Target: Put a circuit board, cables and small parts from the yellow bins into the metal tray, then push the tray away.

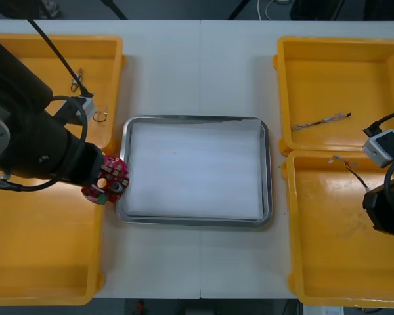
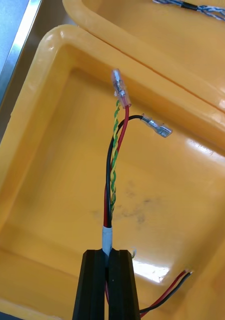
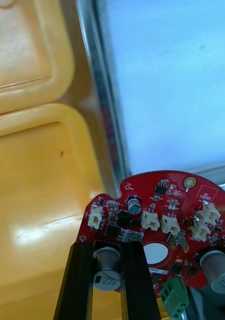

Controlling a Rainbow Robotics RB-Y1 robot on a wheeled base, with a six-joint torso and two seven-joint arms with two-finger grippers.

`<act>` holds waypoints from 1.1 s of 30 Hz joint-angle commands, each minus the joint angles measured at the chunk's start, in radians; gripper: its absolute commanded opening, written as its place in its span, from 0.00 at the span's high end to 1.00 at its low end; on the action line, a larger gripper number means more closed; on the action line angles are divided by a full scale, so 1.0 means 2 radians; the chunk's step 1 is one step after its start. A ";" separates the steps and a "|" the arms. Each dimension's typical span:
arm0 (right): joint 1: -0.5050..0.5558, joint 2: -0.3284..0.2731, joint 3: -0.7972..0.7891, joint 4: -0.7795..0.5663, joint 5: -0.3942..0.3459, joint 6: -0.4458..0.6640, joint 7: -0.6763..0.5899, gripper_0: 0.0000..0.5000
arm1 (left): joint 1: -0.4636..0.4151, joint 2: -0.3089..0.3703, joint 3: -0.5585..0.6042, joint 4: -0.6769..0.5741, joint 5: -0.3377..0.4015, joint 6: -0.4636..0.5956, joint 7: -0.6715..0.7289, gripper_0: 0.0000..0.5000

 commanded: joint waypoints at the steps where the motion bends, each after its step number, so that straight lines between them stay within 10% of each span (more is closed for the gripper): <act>1: -0.027 -0.033 0.028 -0.017 -0.003 0.002 -0.005 1.00 | -0.034 -0.016 -0.043 -0.017 -0.013 -0.021 0.034 1.00; 33: -0.036 -0.035 0.042 -0.017 -0.011 0.002 -0.009 1.00 | -0.096 -0.076 -0.239 0.179 -0.139 -0.171 0.021 1.00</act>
